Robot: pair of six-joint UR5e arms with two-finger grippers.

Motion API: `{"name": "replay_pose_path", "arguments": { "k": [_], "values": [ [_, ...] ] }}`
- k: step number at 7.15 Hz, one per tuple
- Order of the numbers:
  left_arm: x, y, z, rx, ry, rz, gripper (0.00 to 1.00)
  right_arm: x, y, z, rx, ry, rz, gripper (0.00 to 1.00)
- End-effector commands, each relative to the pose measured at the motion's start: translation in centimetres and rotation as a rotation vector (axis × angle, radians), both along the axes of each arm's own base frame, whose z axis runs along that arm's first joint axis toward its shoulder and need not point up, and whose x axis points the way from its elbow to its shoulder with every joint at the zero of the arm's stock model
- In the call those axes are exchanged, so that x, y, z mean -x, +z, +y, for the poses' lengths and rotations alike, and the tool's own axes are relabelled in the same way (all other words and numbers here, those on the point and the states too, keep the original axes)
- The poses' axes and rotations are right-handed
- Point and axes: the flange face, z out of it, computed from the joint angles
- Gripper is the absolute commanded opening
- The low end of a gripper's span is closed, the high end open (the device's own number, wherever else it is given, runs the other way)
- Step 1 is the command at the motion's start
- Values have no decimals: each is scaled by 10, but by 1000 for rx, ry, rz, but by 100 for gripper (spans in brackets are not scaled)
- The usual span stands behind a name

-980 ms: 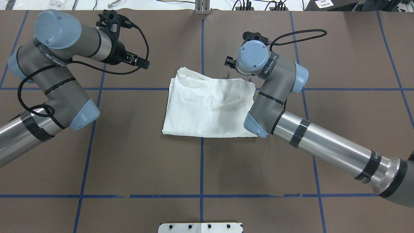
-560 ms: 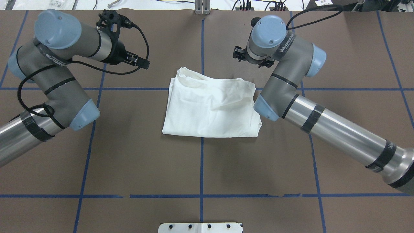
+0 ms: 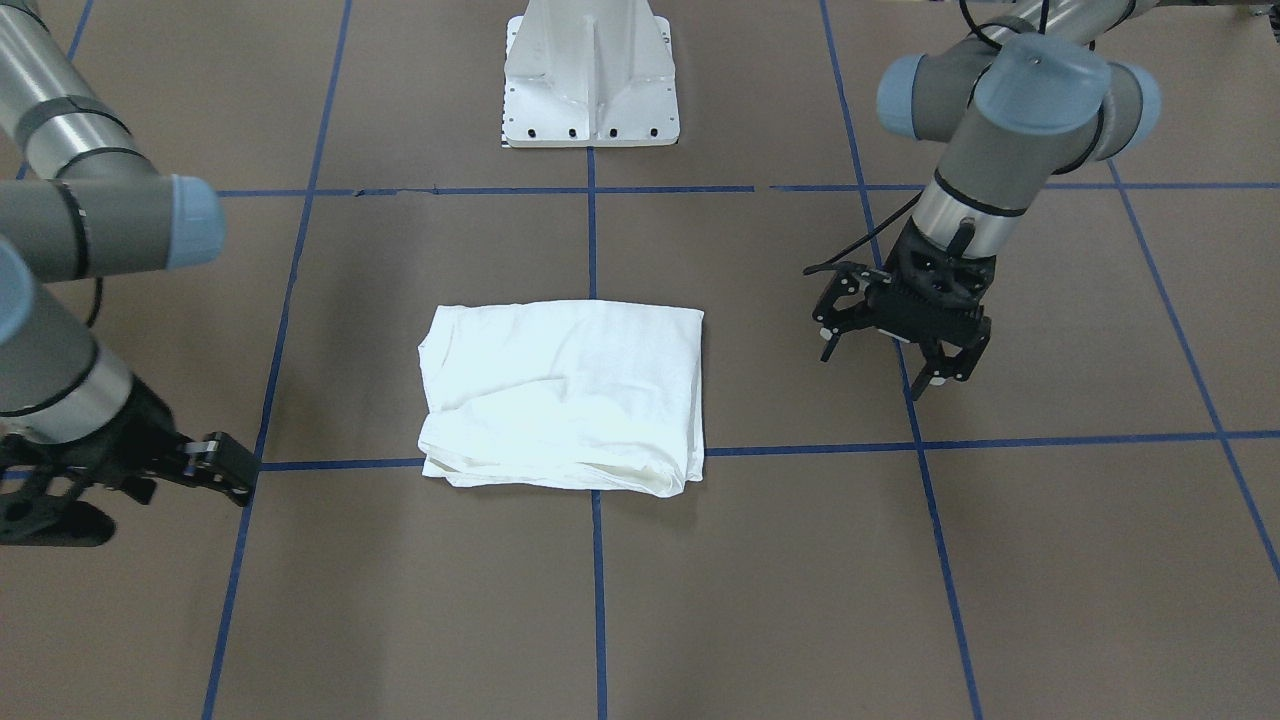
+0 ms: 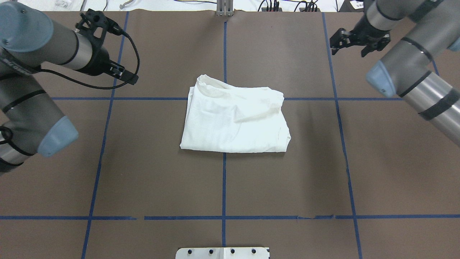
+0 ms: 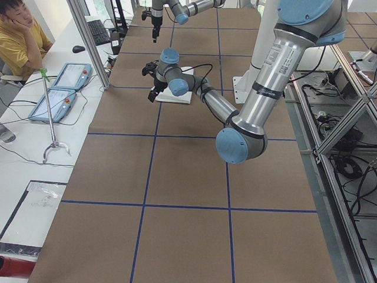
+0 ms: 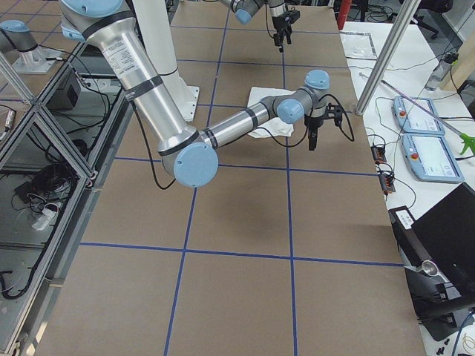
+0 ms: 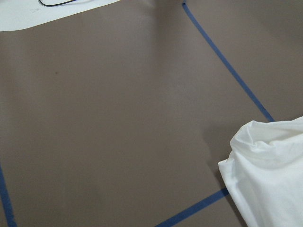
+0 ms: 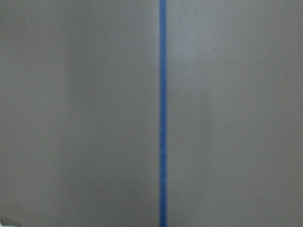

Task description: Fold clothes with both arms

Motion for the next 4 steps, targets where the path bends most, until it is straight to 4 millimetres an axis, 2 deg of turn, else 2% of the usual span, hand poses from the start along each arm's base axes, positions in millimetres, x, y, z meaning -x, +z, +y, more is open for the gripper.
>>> {"name": "replay_pose_path", "arguments": {
  "k": [1,2,3,4],
  "values": [
    [127,18,14,-26,35,-165,100,-127,79,37,-64,-157,68,100],
    [208,56,9,67,44,-133,100,-182,129,61,-83,-221,44,100],
    [273,102,13,178,-14,-72,100,-241,178,95,-115,-255,20,100],
    [288,159,39,301,-16,-53,100,-285,238,150,-103,-277,8,100]
  ]
}}
